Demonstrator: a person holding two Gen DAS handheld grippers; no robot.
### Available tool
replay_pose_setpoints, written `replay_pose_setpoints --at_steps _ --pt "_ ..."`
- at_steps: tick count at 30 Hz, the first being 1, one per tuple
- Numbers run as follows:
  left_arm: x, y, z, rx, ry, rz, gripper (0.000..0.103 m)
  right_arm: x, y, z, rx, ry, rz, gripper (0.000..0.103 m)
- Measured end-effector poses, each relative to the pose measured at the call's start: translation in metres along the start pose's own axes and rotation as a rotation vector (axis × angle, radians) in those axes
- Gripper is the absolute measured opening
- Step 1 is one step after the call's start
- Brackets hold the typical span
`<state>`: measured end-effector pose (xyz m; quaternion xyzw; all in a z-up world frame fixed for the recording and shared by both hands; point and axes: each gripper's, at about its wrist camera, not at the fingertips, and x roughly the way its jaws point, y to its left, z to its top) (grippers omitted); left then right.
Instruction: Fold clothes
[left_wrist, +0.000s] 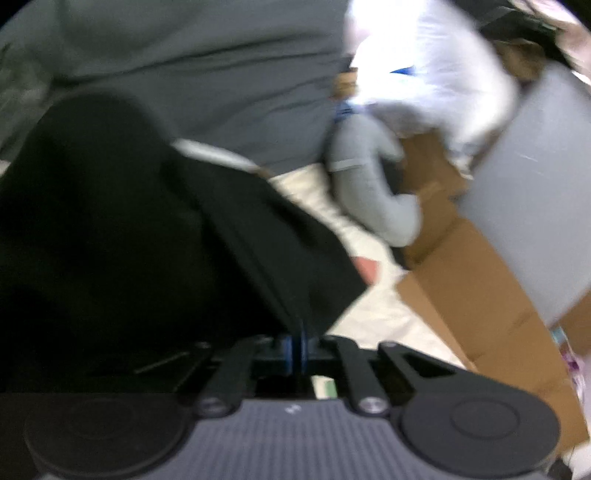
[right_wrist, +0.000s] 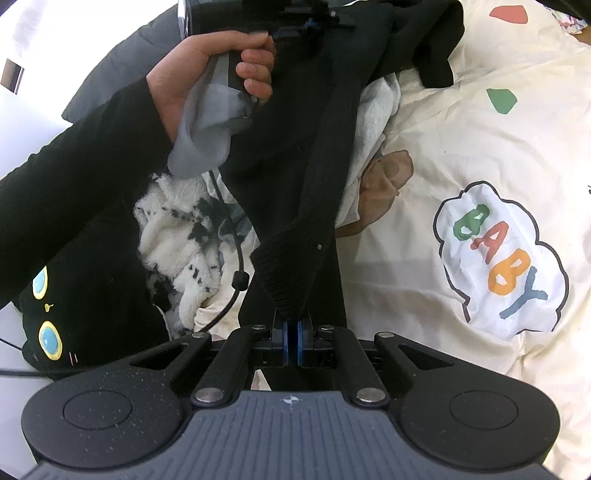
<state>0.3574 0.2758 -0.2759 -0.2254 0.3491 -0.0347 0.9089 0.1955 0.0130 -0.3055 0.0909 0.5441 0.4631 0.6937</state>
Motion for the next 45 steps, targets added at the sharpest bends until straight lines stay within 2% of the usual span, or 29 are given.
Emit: replay_pose_setpoints --at_steps 2,7,9,10,11,18,26,30,34,35,40,45 --pt "-0.009 -0.013 -0.005 0.071 -0.013 -0.036 0.004 0.000 -0.001 -0.002 0.005 0.007 0.001 0.003" --pt "-0.026 -0.032 -0.022 0.093 -0.002 -0.129 0.004 -0.003 -0.006 -0.007 0.012 0.032 -0.010 0.010" --pt "-0.032 -0.038 -0.031 0.099 0.011 -0.166 0.004 -0.010 -0.011 -0.011 0.014 0.031 -0.006 0.021" --pt "-0.034 -0.041 -0.036 0.100 0.020 -0.185 0.004 -0.015 -0.015 -0.013 0.020 0.030 -0.005 0.033" --pt "-0.037 -0.044 -0.042 0.101 0.030 -0.203 0.004 -0.020 -0.019 -0.016 0.026 0.026 -0.007 0.037" --pt "-0.047 -0.064 -0.084 0.129 0.100 -0.287 0.004 -0.057 -0.055 -0.025 0.111 -0.031 -0.055 0.039" --pt "-0.061 -0.077 -0.122 0.132 0.152 -0.302 0.004 -0.099 -0.086 -0.018 0.206 -0.156 -0.111 0.042" --pt "-0.067 -0.084 -0.141 0.151 0.183 -0.312 0.004 -0.116 -0.098 -0.009 0.248 -0.219 -0.126 0.049" --pt "-0.071 -0.095 -0.165 0.194 0.235 -0.327 0.003 -0.126 -0.101 -0.003 0.275 -0.262 -0.127 0.061" --pt "-0.073 -0.098 -0.173 0.207 0.253 -0.337 0.003 -0.127 -0.100 -0.002 0.275 -0.267 -0.129 0.064" --pt "-0.078 -0.113 -0.209 0.287 0.343 -0.381 0.003 -0.113 -0.091 0.001 0.249 -0.233 -0.135 0.068" --pt "-0.075 -0.110 -0.227 0.277 0.399 -0.380 0.003 -0.099 -0.085 -0.005 0.212 -0.167 -0.167 0.075"
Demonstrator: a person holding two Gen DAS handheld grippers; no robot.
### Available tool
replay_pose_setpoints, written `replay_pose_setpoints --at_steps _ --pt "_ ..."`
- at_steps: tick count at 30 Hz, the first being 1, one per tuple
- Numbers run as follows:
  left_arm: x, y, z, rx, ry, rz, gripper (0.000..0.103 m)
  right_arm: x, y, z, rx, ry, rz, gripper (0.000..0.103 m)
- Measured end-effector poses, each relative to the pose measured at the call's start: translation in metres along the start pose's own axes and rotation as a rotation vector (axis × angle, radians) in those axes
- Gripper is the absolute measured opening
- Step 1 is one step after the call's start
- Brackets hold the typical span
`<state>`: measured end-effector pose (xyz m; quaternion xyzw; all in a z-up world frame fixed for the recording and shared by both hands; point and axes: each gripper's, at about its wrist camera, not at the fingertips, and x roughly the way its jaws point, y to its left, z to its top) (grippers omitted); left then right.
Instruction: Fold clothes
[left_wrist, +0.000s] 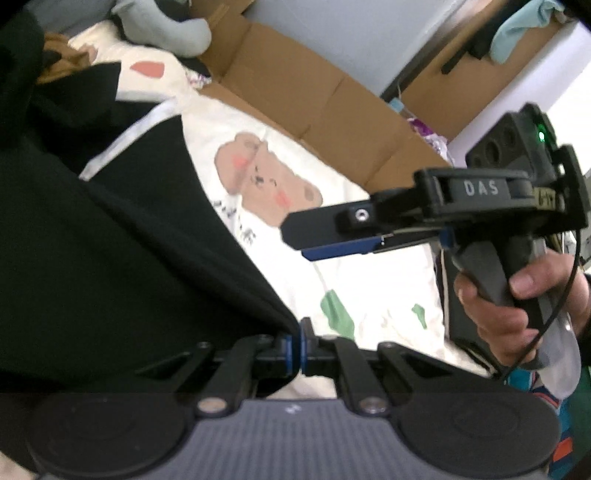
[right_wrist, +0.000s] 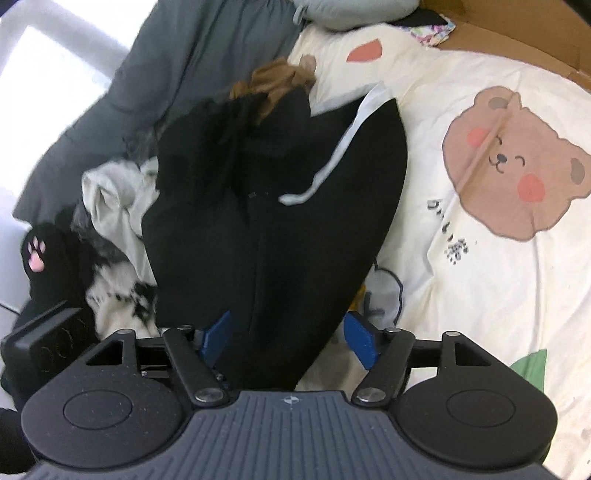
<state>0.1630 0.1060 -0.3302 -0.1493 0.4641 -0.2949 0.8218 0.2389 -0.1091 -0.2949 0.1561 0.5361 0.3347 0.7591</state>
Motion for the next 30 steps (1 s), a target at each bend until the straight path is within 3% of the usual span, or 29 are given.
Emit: replay_pose_setpoints --at_steps 13,15,16,17,20,27,30 --pt "0.000 -0.011 -0.006 0.100 0.038 -0.016 0.003 0.051 0.028 -0.011 -0.098 0.132 -0.077 0.077" --pt "-0.005 -0.010 -0.007 0.102 0.038 -0.027 0.003 0.059 0.030 -0.008 -0.120 0.144 -0.112 0.068" --pt "-0.007 -0.009 -0.009 0.100 0.037 -0.033 0.003 0.063 0.031 -0.007 -0.129 0.150 -0.128 0.056" --pt "-0.008 -0.009 -0.008 0.096 0.034 -0.036 0.003 0.067 0.030 -0.007 -0.128 0.158 -0.135 0.050" --pt "-0.011 -0.006 -0.008 0.090 0.028 -0.035 0.003 0.076 0.029 -0.006 -0.142 0.173 -0.160 0.043" --pt "-0.020 -0.003 -0.010 0.098 0.024 -0.042 0.004 0.079 0.025 0.005 -0.126 0.151 -0.213 0.038" --pt "-0.024 -0.002 -0.009 0.095 0.017 -0.046 0.004 0.084 0.023 0.006 -0.138 0.164 -0.226 0.022"
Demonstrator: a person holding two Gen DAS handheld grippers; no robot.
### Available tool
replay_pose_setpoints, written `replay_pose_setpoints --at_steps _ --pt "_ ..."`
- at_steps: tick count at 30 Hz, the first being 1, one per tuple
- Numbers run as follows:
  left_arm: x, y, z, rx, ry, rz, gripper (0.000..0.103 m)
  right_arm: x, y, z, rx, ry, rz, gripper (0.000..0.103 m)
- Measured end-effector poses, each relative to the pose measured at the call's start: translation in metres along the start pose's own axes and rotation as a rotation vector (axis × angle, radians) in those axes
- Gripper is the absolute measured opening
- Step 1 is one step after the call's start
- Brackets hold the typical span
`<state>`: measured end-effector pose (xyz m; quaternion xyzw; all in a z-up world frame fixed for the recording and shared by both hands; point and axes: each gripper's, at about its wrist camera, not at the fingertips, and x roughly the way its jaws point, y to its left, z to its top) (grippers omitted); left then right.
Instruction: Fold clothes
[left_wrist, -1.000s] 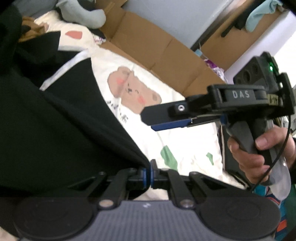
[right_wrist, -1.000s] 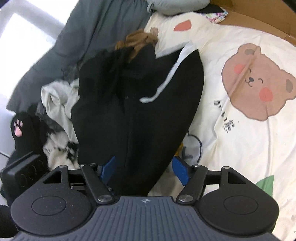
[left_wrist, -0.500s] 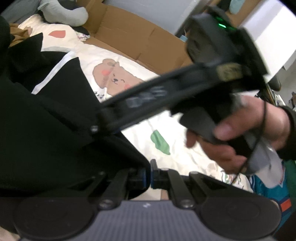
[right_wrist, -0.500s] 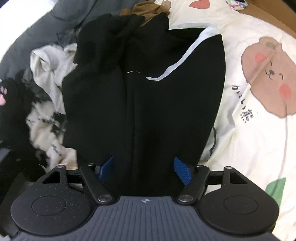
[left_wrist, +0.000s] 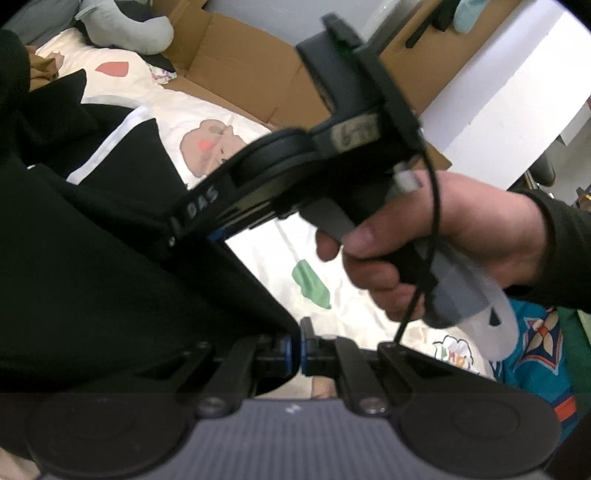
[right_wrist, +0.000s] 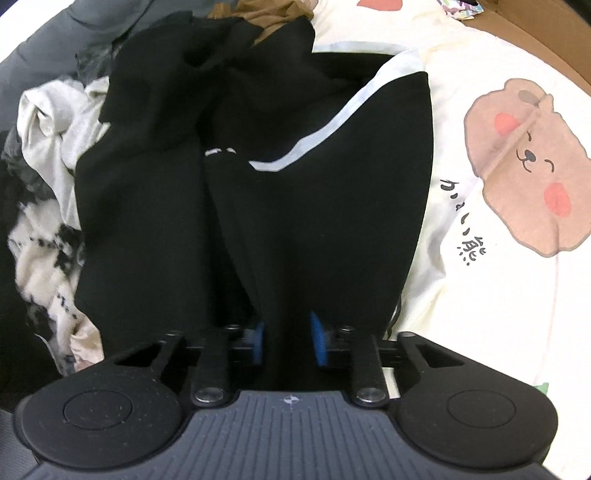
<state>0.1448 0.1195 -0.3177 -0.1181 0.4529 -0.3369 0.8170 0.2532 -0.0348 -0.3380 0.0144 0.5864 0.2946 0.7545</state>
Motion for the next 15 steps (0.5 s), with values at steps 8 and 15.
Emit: replay_pose_setpoints --at_steps 8,15 --pt "-0.009 0.000 0.000 0.004 -0.010 -0.013 0.004 -0.002 0.006 0.005 -0.064 -0.022 -0.009 0.003" --pt "-0.009 -0.012 0.001 -0.008 -0.010 0.000 0.008 -0.058 -0.041 -0.012 0.036 -0.118 -0.077 0.002"
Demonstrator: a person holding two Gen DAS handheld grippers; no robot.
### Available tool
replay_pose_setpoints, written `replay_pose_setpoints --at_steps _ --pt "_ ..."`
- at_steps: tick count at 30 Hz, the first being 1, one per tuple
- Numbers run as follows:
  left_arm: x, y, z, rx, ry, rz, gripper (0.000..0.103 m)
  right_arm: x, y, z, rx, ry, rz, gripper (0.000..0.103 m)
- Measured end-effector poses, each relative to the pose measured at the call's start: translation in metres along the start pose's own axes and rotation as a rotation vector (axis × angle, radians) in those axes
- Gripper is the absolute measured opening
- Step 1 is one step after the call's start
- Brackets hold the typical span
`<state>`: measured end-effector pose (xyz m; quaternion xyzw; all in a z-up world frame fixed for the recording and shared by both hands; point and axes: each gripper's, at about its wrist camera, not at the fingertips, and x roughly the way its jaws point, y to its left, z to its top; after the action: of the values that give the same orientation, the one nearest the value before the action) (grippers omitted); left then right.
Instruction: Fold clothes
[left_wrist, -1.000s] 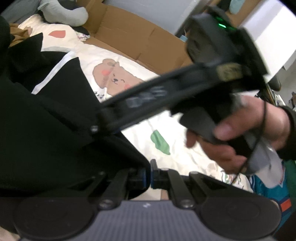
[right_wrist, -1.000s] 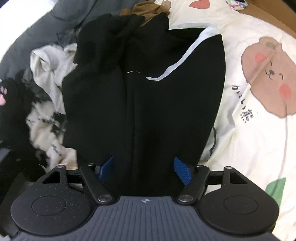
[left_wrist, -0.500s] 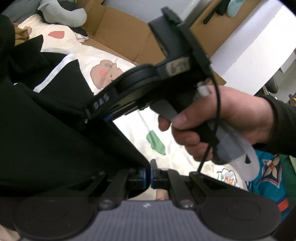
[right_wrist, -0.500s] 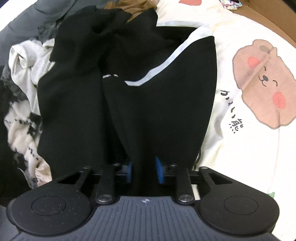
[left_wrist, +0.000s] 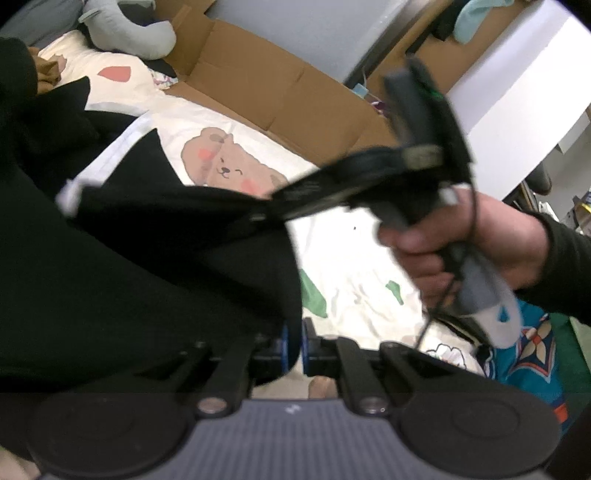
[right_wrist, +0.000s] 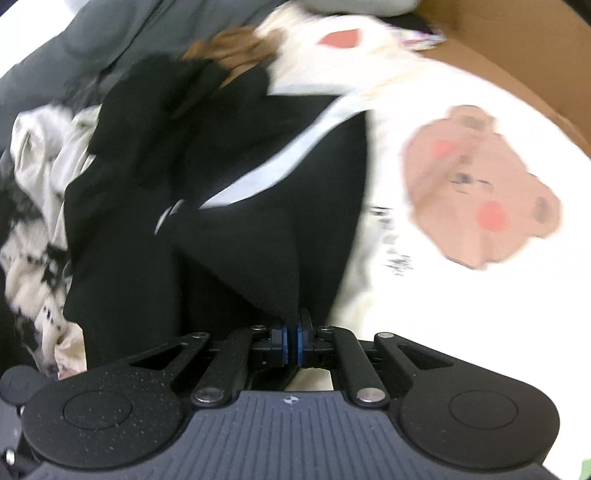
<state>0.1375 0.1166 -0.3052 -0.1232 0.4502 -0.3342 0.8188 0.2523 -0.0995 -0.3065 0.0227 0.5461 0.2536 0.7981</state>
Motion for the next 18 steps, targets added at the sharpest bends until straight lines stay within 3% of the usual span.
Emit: replay_pose_setpoints --at_steps 2,5,7,9,14,16,18 --pt "-0.001 0.000 0.002 0.001 0.001 0.010 0.013 -0.014 -0.016 -0.008 0.040 -0.016 -0.024 0.002" --pt "-0.012 0.004 0.002 -0.011 -0.010 0.052 0.029 -0.029 -0.036 -0.024 0.102 -0.035 -0.041 0.002" --pt "-0.026 0.011 -0.002 -0.017 -0.032 0.103 0.048 -0.038 -0.046 -0.035 0.139 -0.045 -0.044 0.002" --pt "-0.040 0.021 -0.006 -0.029 -0.052 0.195 0.054 -0.043 -0.052 -0.045 0.162 -0.048 -0.039 0.002" --pt "-0.077 0.062 -0.017 -0.107 -0.080 0.441 0.057 -0.037 -0.047 -0.060 0.174 -0.026 -0.015 0.002" --pt "-0.089 0.079 -0.023 -0.110 -0.100 0.553 0.071 -0.033 -0.048 -0.061 0.176 -0.017 -0.008 0.002" --pt "-0.102 0.091 -0.029 -0.123 -0.125 0.637 0.074 -0.031 -0.047 -0.058 0.179 -0.015 -0.004 0.002"
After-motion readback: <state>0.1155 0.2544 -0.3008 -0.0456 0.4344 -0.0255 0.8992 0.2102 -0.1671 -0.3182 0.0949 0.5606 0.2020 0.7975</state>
